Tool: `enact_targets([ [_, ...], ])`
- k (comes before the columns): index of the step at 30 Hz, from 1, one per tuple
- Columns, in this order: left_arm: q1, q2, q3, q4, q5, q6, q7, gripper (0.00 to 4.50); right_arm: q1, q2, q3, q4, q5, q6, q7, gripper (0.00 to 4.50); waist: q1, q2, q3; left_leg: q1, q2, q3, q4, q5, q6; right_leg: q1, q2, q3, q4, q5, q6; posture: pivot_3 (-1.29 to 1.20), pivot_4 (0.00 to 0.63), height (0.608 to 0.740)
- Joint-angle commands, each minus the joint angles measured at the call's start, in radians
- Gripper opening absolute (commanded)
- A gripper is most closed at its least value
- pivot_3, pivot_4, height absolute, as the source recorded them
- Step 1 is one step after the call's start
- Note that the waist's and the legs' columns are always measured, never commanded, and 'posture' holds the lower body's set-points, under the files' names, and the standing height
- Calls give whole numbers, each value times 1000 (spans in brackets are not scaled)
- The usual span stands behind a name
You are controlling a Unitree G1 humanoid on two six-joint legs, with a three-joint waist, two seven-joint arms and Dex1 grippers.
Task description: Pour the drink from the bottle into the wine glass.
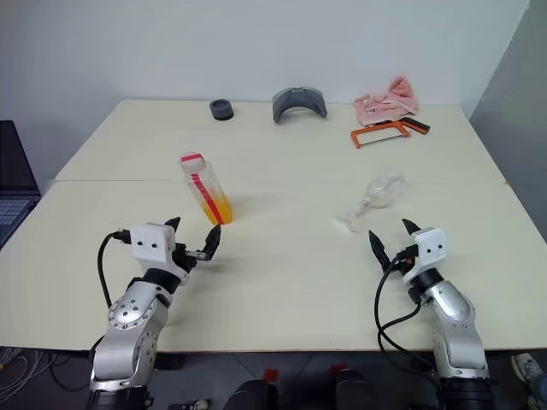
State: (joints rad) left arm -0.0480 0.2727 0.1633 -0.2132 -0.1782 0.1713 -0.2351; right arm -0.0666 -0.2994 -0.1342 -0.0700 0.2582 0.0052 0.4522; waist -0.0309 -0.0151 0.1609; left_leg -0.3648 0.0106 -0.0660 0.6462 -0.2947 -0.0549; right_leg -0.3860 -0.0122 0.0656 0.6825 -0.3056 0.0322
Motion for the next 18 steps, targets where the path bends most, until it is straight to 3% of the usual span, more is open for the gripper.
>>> enact_targets([
  [1, -4, 8, 16, -10, -1, -27, -4, 4483, -13, 2, -11, -24, 10, -28, 0, 4500, 0, 0, 0, 0, 0, 0, 0, 0, 0, 0, 0, 0, 0, 0, 0, 0, 150, 740],
  [18, 0, 16, 15, -15, -53, -81, -99, 4483, -12, 1, -16, -19, -2, -51, -25, 4500, 0, 0, 0, 0, 0, 0, 0, 0, 0, 0, 0, 0, 0, 0, 0, 0, 150, 740],
])
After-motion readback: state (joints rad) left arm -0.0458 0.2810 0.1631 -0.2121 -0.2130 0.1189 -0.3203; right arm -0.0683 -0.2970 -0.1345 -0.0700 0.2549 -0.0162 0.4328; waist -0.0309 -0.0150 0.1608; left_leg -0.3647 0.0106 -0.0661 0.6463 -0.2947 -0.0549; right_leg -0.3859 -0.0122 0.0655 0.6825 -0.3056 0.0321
